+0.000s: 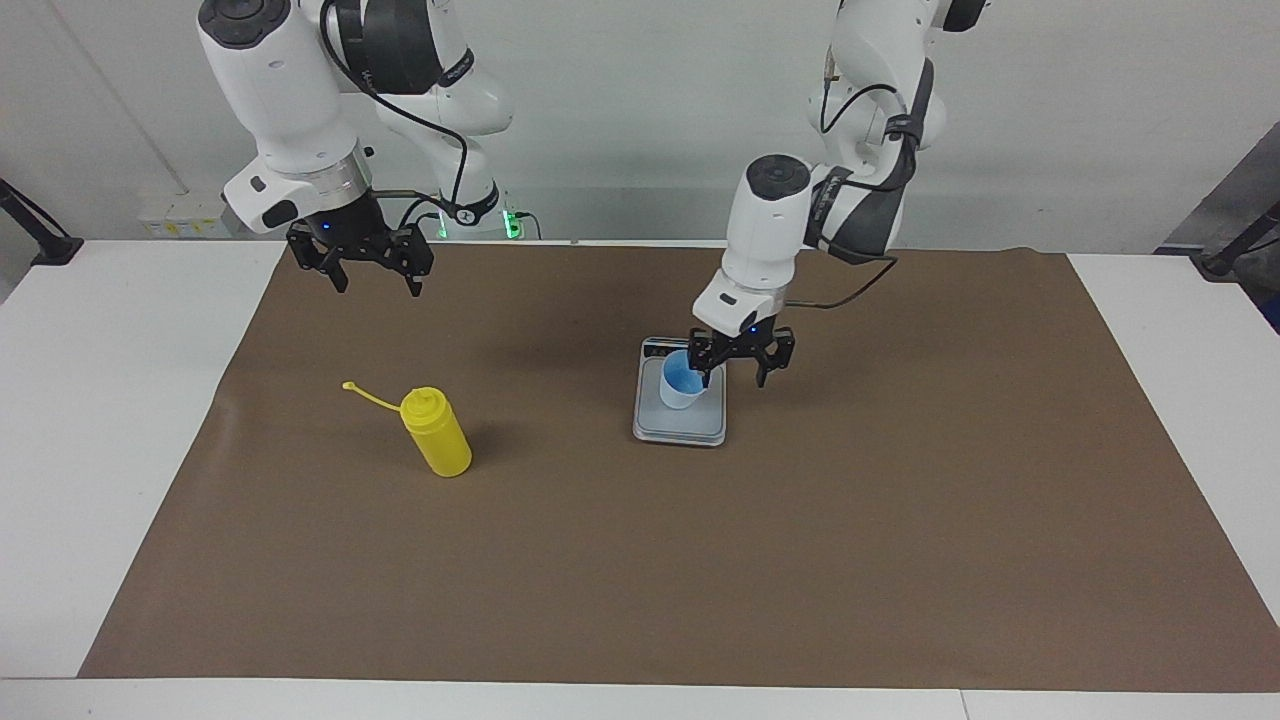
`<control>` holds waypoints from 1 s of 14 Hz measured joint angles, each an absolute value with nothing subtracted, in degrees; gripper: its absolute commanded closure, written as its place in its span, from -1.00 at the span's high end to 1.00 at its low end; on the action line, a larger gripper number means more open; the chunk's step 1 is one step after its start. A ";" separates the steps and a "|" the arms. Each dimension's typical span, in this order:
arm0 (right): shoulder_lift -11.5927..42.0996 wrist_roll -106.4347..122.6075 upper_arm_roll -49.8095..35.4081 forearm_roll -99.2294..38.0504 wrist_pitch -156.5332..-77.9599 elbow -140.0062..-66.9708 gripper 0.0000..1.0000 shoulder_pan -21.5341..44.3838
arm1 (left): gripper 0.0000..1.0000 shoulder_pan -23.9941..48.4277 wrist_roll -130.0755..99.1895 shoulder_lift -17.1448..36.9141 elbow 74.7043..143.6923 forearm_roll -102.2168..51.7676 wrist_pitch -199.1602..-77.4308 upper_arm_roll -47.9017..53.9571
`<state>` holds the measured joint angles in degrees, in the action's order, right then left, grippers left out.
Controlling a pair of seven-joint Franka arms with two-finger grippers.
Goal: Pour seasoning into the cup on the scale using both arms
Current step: 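Release the cup on the scale and withdraw the left gripper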
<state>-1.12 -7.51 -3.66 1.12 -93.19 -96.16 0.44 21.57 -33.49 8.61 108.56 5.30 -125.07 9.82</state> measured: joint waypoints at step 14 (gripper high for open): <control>-1.12 4.93 -3.60 0.56 -95.49 -96.19 1.00 -1.17 | 1.00 -4.11 1.31 -2.59 101.46 3.14 -100.79 9.13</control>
<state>-1.12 4.93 -3.60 0.56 -95.49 -96.19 -1.17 -4.11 1.31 -2.59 101.46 3.14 -100.79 9.13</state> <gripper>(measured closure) 0.000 0.000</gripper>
